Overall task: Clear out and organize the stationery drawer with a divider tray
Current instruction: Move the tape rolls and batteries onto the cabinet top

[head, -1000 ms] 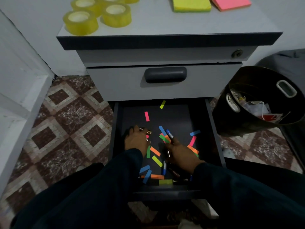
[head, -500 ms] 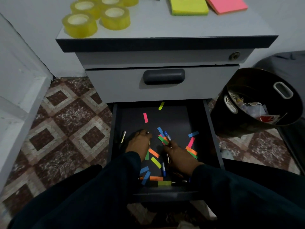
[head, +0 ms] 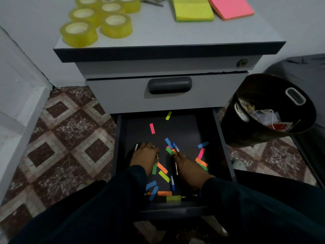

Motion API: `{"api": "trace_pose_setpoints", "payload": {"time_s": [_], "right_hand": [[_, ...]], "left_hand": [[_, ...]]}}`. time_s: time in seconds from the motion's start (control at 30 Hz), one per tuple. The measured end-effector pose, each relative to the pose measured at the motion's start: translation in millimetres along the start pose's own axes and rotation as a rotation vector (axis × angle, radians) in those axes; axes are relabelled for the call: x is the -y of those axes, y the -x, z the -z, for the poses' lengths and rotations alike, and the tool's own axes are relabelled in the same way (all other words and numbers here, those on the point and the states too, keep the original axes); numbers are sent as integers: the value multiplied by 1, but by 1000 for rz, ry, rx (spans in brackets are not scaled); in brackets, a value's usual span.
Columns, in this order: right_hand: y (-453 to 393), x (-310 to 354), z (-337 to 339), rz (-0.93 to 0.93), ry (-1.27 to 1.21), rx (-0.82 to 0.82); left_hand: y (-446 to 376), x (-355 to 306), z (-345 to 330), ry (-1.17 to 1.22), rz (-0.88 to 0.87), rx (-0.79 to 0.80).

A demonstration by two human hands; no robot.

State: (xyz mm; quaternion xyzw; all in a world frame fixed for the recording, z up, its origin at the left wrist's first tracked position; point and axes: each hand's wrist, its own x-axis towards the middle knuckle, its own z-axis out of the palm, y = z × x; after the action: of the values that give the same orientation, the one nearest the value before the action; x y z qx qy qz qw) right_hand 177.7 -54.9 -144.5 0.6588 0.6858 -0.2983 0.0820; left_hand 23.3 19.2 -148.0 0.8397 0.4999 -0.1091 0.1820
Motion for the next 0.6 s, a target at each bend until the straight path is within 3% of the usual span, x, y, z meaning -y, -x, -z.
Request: {"api": "trace_pose_setpoints", "payload": {"time_s": [0.37, 0.6], "right_hand": [[2, -1, 5, 9, 50, -43], [15, 11, 47, 30, 10, -90]], "left_hand": [[9, -3, 9, 27, -12, 4], [35, -17, 46, 110, -62, -79]]}}
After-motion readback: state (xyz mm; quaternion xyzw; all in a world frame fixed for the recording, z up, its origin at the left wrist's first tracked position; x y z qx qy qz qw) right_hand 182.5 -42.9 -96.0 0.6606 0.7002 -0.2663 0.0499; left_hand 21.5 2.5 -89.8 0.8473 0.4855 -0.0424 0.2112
